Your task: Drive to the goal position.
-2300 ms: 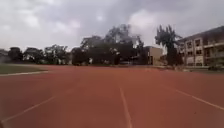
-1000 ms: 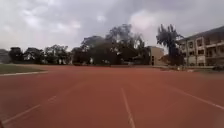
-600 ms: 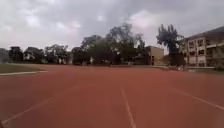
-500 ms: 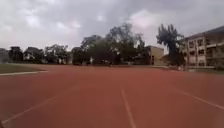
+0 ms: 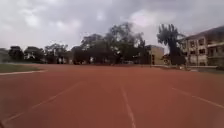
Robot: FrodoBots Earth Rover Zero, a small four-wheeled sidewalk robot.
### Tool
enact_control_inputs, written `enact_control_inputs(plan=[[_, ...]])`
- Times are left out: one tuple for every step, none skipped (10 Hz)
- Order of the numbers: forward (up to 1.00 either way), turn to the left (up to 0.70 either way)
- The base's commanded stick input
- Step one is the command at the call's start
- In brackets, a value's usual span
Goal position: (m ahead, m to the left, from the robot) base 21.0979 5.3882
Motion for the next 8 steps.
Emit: enact_control_inputs(plan=[[0.45,0.0],[0.45,0.0],[0.45,0.0],[0.45,0.0],[0.45,0.0],[0.45,0.0],[0.45,0.0],[0.45,0.0]])
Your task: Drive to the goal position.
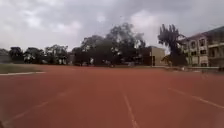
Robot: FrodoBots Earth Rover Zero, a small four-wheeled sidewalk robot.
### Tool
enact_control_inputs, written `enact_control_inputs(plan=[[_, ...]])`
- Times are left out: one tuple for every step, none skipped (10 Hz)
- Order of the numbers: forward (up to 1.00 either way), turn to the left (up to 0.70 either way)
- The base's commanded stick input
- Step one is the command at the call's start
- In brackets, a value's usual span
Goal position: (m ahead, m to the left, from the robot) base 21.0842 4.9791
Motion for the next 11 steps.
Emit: enact_control_inputs(plan=[[0.45,0.0],[0.45,0.0],[0.45,0.0],[0.45,0.0],[0.45,0.0],[0.45,0.0],[0.45,0.0],[0.45,0.0],[0.45,0.0],[0.45,0.0],[0.45,0.0]])
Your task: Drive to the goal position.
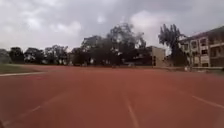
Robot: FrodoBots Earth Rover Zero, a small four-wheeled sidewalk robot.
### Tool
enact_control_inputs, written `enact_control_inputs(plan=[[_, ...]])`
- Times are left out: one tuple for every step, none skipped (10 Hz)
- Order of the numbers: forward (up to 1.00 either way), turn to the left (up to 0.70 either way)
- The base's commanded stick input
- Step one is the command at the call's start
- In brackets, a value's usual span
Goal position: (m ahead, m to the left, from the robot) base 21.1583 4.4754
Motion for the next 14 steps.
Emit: enact_control_inputs(plan=[[0.45,0.0],[0.45,0.0],[0.45,0.0],[0.45,0.0],[0.45,0.0],[0.45,0.0],[0.45,0.0],[0.45,0.0],[0.45,0.0],[0.45,0.0],[0.45,0.0],[0.45,0.0],[0.45,0.0],[0.45,0.0]])
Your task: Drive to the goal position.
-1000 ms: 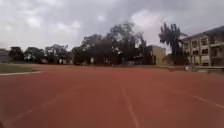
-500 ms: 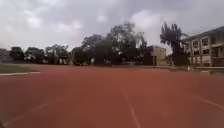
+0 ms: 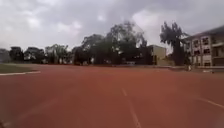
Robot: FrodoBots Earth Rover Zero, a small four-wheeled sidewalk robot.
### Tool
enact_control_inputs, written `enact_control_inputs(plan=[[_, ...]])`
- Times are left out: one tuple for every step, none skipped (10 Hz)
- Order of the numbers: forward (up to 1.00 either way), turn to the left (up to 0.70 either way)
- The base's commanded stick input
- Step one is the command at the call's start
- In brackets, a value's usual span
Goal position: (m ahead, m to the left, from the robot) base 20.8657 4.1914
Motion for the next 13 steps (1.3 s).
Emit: enact_control_inputs(plan=[[0.45,0.0],[0.45,0.0],[0.45,0.0],[0.45,0.0],[0.45,0.0],[0.45,0.0],[0.45,0.0],[0.45,0.0],[0.45,0.0],[0.45,0.0],[0.45,0.0],[0.45,0.0],[0.45,0.0]])
